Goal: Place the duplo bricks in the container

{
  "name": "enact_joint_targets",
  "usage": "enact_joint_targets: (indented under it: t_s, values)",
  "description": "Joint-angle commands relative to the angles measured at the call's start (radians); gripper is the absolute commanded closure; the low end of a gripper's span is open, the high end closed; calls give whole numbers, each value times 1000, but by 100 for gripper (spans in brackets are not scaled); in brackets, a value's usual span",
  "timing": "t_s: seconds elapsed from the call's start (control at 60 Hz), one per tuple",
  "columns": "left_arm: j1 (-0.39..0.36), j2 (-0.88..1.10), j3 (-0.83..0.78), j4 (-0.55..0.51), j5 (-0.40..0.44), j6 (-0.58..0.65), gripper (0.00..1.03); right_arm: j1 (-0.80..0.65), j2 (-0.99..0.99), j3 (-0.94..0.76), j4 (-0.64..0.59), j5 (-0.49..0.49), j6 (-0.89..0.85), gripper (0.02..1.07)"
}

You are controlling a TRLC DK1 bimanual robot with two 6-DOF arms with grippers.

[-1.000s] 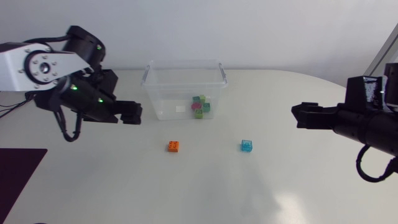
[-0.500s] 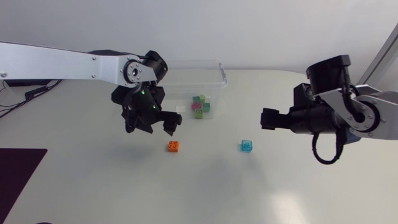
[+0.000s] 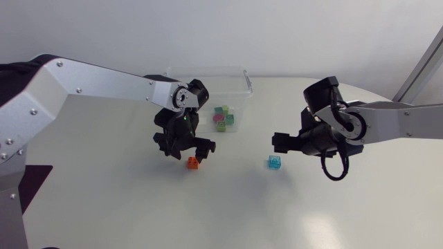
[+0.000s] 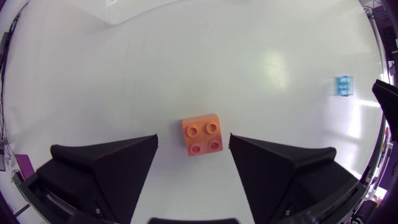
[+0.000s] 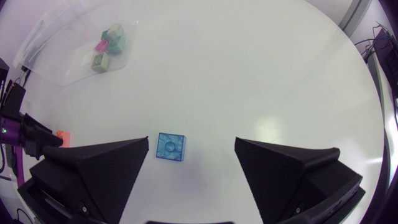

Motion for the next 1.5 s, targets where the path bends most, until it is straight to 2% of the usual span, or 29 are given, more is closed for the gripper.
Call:
enact_joint_targets:
  t_s: [0.0, 0.067, 0.183, 0.233, 0.283, 0.433, 0.533, 0.683, 0.933, 1.117, 1.167, 1.367, 1.483]
  values:
    - [-10, 29, 22, -18, -9, -29, 29, 20, 48, 37, 11, 19, 32, 7]
    - [-10, 33, 22, -18, -9, -30, 31, 31, 69, 48, 10, 28, 35, 7]
    - [-11, 41, 20, -15, -9, -35, 44, 55, 110, 73, 4, 53, 38, 8]
    - [-16, 43, 19, -13, -9, -35, 49, 60, 130, 80, 4, 63, 42, 13]
    - [-16, 43, 17, -10, -9, -37, 56, 68, 150, 91, -4, 76, 48, 14]
    - [-21, 43, 7, 7, -10, -35, 61, 92, 196, 114, -18, 106, 62, 14]
    - [-24, 43, 0, 23, -10, -35, 70, 106, 235, 131, -41, 126, 83, 14]
    - [-27, 23, -24, 50, -10, -34, 78, 141, 267, 134, -55, 162, 103, 28]
    - [-7, -83, -67, 99, -15, -29, 82, 154, 290, 129, -48, 175, 112, 62]
    - [25, -206, -92, 122, -15, -26, 83, 158, 334, 137, -52, 179, 108, 63]
    - [32, -253, -101, 132, -16, -23, 83, 158, 345, 140, -52, 179, 104, 70]
    - [52, -419, -127, 224, -35, -1, 84, 183, 310, 126, -44, 203, 85, 79]
    - [78, -468, -122, 296, -44, 5, 84, 184, 259, 111, -42, 209, 66, 80]
